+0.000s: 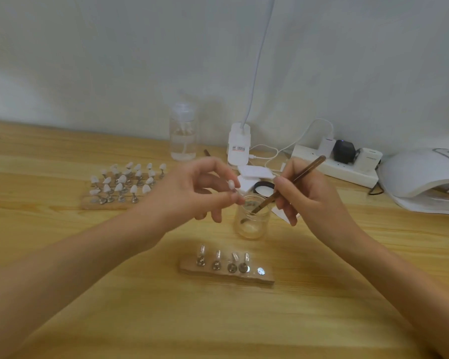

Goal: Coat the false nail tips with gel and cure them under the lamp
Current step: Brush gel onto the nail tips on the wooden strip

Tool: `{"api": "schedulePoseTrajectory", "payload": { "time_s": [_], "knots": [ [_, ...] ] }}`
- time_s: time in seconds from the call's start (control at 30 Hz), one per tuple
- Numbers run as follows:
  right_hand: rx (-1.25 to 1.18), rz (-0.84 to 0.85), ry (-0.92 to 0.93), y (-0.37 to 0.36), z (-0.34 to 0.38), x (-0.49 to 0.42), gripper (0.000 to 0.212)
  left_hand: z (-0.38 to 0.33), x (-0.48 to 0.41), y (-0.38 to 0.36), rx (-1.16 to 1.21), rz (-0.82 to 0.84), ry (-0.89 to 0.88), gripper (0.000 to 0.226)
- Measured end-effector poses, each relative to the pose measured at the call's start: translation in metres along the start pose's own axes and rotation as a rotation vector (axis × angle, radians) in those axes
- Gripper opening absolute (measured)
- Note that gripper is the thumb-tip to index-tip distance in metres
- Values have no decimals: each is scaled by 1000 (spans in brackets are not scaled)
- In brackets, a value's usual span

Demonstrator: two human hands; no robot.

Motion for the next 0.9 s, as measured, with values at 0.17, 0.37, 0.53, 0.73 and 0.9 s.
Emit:
{"api": "schedulePoseTrajectory", "payload": {
  "time_s": [0.17,0.37,0.53,0.73,0.9],
  "knots": [
    [-39,7,-24,-1,-3,0,19,22,-9,4,38,-60,-56,6],
    [-182,-169,-79,22,-14,2,23,-32,20,-24,-959,-56,-760,15],
    [-268,-252,-165,29,-31,9,23,-25,25,-30,-788,5,-664,14],
    [-331,-270,-222,29,-44,11,27,-37,25,-25,-783,-57,-698,13],
    [-374,-276,-217,28,-43,12,30,-30,14,-18,-647,-52,-590,9]
  ]
}}
Point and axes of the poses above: each hand's wrist, its own x-axis away from the middle knuckle, its own y-axis out of the back of the hand, z = x × y, the point moved 10 cm from there along -x, towards the middle knuckle, and after that the axes turned 11 degrees about x, right-handed, at the moved point
